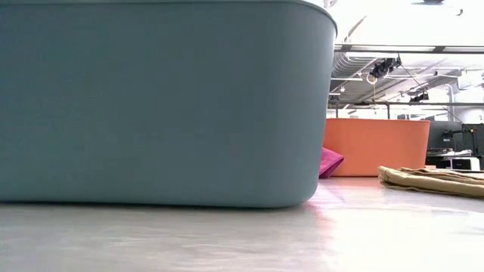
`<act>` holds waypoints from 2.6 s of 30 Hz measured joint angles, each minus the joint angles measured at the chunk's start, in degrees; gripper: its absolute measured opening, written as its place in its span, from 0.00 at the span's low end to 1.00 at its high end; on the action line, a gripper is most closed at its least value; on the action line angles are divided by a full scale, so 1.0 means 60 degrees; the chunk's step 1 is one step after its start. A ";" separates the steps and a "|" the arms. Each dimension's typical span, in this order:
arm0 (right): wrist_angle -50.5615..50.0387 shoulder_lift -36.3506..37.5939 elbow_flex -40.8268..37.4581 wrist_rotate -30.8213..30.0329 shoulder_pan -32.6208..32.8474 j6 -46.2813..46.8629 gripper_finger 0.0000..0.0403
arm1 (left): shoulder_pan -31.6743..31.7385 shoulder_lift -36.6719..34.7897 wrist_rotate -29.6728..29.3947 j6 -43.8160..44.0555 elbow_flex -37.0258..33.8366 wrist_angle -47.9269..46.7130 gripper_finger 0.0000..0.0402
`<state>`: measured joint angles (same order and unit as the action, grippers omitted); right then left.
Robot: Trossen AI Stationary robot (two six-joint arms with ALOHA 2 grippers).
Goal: Sort spices by type
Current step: Adjust the transparent seasoning bottle in the blue bin
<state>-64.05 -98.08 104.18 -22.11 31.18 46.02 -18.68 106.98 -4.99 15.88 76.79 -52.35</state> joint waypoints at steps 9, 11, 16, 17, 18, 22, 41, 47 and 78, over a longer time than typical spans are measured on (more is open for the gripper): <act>0.0004 0.0000 0.0000 -0.0004 0.0000 0.0008 0.00 | 0.0000 0.0000 0.0159 -0.0054 -0.0004 0.1617 0.00; 0.0004 0.0000 0.0000 -0.0004 0.0000 0.0051 0.00 | 0.0013 0.0000 0.0337 -0.0168 0.0026 0.2059 0.00; 0.0015 0.0000 0.0000 -0.0040 0.0000 0.0075 0.00 | 0.0074 -0.0075 0.0418 -0.0343 0.0736 0.2199 0.00; 0.0016 0.0000 0.0000 -0.0039 0.0000 0.0076 0.00 | 0.0073 -0.0132 0.0419 -0.0442 0.0867 0.2142 0.00; 0.0015 0.0000 0.0000 -0.0040 0.0000 0.0076 0.00 | 0.0062 -0.0157 0.0424 -0.0492 0.0958 0.2020 0.00; 0.0015 0.0000 0.0000 -0.0040 0.0000 0.0076 0.00 | -0.0058 -0.0171 0.0309 0.0365 0.0911 0.1102 0.00; 0.0000 0.0000 0.0000 -0.0293 0.0000 -0.0166 0.00 | -0.0251 -0.0051 -0.0063 0.0630 -0.0967 0.1355 0.00; 0.0000 0.0000 0.0000 -0.0306 0.0000 -0.0168 0.00 | -0.0255 -0.0051 0.0036 0.0349 -0.0962 0.2845 0.00; -0.0007 0.0000 -0.0004 -0.0299 0.0000 -0.0211 0.00 | 0.0413 -0.0062 -0.0804 -0.2470 -0.0433 0.3541 0.73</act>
<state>-64.10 -98.08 104.16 -23.90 31.18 44.75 -16.20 106.61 -9.82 1.06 74.19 -31.10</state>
